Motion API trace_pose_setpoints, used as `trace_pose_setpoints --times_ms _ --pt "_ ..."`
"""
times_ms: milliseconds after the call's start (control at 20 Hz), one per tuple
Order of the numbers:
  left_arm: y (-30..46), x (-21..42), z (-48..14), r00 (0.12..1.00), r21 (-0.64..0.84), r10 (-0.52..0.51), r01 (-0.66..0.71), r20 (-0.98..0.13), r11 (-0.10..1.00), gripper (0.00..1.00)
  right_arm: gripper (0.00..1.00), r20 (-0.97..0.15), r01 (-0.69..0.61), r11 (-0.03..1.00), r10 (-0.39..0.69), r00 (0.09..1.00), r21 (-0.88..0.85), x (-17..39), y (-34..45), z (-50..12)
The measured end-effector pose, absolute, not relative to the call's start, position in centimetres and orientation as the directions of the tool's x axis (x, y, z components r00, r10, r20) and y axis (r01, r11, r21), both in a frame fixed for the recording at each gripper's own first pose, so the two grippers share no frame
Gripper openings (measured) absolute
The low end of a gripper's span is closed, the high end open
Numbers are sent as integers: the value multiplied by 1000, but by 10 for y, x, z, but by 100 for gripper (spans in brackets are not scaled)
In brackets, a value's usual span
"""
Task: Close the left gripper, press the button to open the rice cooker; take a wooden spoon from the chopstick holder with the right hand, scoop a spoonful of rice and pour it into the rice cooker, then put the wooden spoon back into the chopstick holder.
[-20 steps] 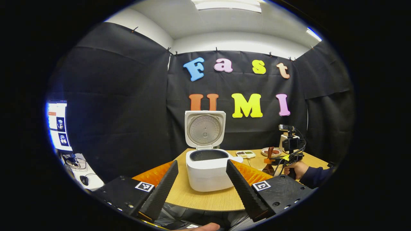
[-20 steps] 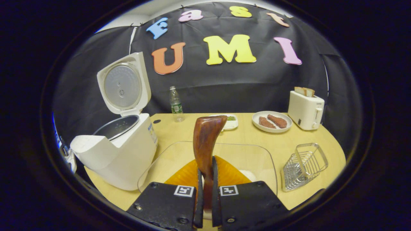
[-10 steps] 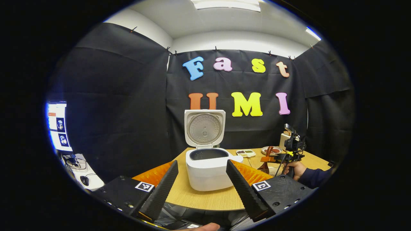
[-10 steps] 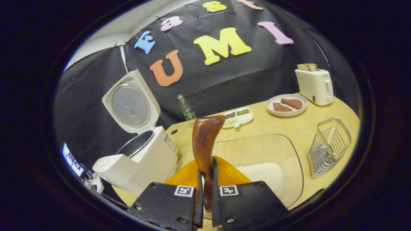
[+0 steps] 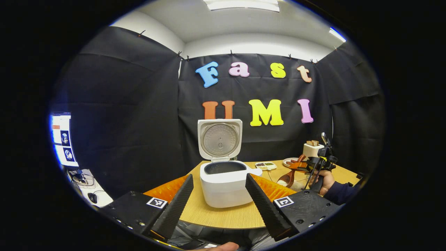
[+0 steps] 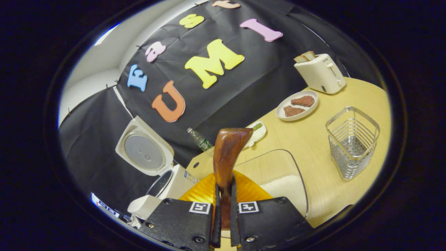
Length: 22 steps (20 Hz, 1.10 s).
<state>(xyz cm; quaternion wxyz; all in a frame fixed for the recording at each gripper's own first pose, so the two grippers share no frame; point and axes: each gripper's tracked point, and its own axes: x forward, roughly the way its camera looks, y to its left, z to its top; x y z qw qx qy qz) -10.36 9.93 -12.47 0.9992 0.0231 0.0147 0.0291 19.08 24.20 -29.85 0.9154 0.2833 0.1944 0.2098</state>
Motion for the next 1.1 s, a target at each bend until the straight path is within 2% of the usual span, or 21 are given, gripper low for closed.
trace_pose_setpoints --times_ms 200,350,500,600,650,700,850,1100 --pt "100 -104 -118 997 34 72 -72 -5 997 95 15 -160 -226 656 474 866 720 192 214 -278" --pt "99 -104 -116 997 27 72 -72 9 997 95 16 -128 -170 531 479 868 830 195 197 -273" --pt "101 -103 -115 997 27 78 -78 18 997 95 15 -99 -88 334 505 857 938 200 181 -268" --pt "101 -102 -119 996 21 83 -83 10 996 95 16 -29 -37 123 500 865 992 202 163 -252" --pt "102 -102 -120 996 20 87 -87 5 996 95 14 1 -34 56 501 866 998 203 156 -246" --pt "102 -102 -119 996 23 89 -89 5 996 95 14 5 -35 51 492 871 998 205 149 -243" --pt "101 -103 -119 996 23 90 -90 7 996 95 14 -21 -47 142 444 896 989 206 134 -238" --pt "99 -103 -117 997 35 75 -76 22 996 95 8 -34 -22 111 478 878 994 203 148 -228"
